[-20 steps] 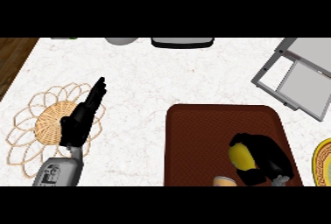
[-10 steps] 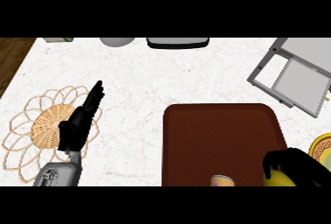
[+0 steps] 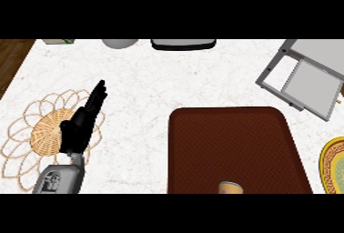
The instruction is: Pick the lemon from the tray and place it in the tiered shelf
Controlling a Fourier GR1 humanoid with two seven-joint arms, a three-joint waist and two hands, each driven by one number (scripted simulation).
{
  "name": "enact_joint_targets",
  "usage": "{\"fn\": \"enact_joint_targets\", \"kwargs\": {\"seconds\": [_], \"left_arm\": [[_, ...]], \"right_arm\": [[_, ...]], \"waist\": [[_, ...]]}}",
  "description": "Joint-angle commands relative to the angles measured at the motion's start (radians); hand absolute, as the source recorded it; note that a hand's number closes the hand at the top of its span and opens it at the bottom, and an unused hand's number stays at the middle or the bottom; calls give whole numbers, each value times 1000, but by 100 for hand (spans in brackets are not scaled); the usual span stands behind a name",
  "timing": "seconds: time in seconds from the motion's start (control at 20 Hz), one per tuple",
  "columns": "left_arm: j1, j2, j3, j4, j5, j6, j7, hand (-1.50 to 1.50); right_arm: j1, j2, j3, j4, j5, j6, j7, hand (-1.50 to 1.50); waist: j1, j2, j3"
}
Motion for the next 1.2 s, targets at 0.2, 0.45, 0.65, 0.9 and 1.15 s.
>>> {"fn": "enact_joint_targets", "kwargs": {"seconds": [0.2, 0.45, 0.65, 0.9, 1.15], "left_arm": [[-7, -23, -22, 11, -16, 13, 19, 0], [13, -10, -8, 23, -6, -1, -38, 0], [22, -17, -21, -43, -2, -2, 35, 0], [-10, -31, -36, -7, -31, 17, -5, 0], [13, 4, -15, -19, 1, -34, -3, 0]], "right_arm": [[80, -145, -195, 38, -403, 227, -256, 150], [155, -208, -305, 49, -589, 266, -219, 150], [90, -292, -445, 137, -731, 288, -132, 150], [62, -356, -543, 168, -910, 353, 3, 150], [-56, -354, -542, 215, -909, 300, 121, 150]], "waist": [[-4, -2, -3], [-4, -1, -3], [22, -1, -2], [23, 1, -3], [36, 3, -2]]}}
